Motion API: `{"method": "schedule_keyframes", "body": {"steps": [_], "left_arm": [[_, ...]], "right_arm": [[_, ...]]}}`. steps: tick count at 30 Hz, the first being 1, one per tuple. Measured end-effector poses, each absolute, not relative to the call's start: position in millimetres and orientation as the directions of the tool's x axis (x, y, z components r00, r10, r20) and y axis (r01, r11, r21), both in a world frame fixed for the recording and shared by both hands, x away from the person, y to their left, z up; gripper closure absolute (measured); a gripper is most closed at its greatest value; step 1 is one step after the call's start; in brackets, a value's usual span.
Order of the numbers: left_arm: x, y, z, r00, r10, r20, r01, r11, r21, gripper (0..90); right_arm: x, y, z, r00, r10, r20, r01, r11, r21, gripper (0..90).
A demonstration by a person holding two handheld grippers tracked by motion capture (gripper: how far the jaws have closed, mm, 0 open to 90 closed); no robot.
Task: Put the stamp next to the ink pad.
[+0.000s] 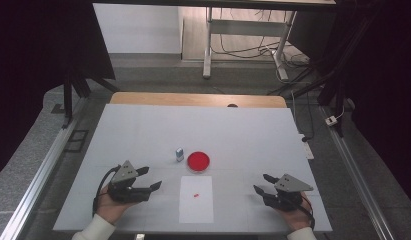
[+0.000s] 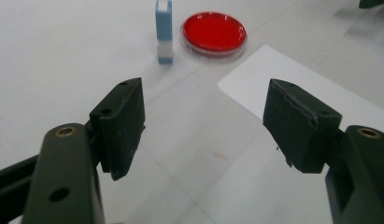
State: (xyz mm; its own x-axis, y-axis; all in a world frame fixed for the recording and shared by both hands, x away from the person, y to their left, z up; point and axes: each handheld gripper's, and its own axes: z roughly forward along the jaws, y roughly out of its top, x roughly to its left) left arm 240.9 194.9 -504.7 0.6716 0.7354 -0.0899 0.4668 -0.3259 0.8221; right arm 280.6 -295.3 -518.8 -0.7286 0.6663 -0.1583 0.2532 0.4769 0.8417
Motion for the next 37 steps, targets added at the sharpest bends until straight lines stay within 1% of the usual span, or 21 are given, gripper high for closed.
{"method": "schedule_keyframes", "body": {"steps": [8, 37], "left_arm": [[223, 210, -512, 0.671, 0.736, -0.093, 0.473, -0.328, 0.817, 31.5], [229, 208, -514, 0.676, 0.731, -0.094, 0.474, -0.333, 0.815, 32.2]], "right_arm": [[281, -298, -521, -0.731, 0.663, -0.162, 0.252, 0.483, 0.839, 44.4], [279, -299, -520, -0.728, 0.662, -0.175, 0.234, 0.481, 0.845, 44.3]]}}
